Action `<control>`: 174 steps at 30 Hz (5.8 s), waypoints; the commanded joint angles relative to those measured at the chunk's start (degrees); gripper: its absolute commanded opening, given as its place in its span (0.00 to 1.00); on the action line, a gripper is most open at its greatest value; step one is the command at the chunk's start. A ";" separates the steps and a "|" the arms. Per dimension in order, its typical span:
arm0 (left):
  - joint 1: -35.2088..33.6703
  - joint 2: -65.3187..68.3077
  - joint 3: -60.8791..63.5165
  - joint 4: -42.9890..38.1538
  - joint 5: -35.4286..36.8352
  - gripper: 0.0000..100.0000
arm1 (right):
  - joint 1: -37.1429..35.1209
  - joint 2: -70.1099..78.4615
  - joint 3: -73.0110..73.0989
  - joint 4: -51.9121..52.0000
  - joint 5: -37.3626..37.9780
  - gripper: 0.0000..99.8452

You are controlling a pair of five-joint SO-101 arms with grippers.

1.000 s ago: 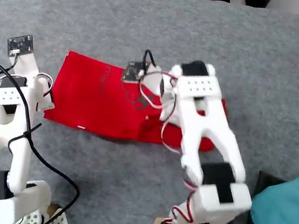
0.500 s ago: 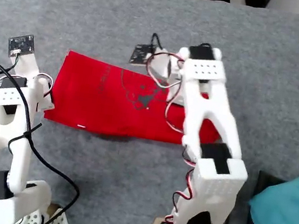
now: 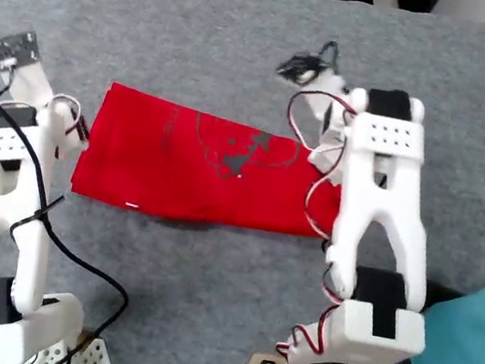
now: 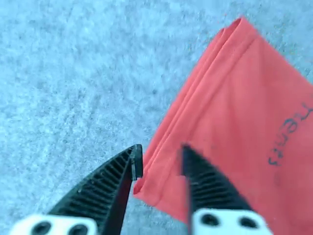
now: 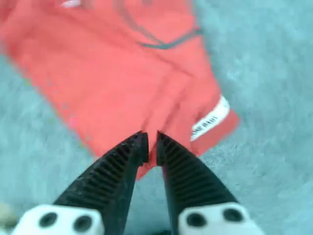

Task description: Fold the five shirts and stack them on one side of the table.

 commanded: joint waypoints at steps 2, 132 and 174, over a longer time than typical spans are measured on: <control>1.14 2.24 -7.56 1.58 -1.49 0.25 | 4.44 3.30 3.03 -9.32 -10.29 0.07; 45.45 56.31 -88.44 47.30 -10.02 0.02 | 19.12 14.37 6.46 -32.88 -32.62 0.01; 47.74 43.21 -85.98 45.27 -1.32 0.02 | 18.86 14.46 6.55 -33.58 -32.62 0.01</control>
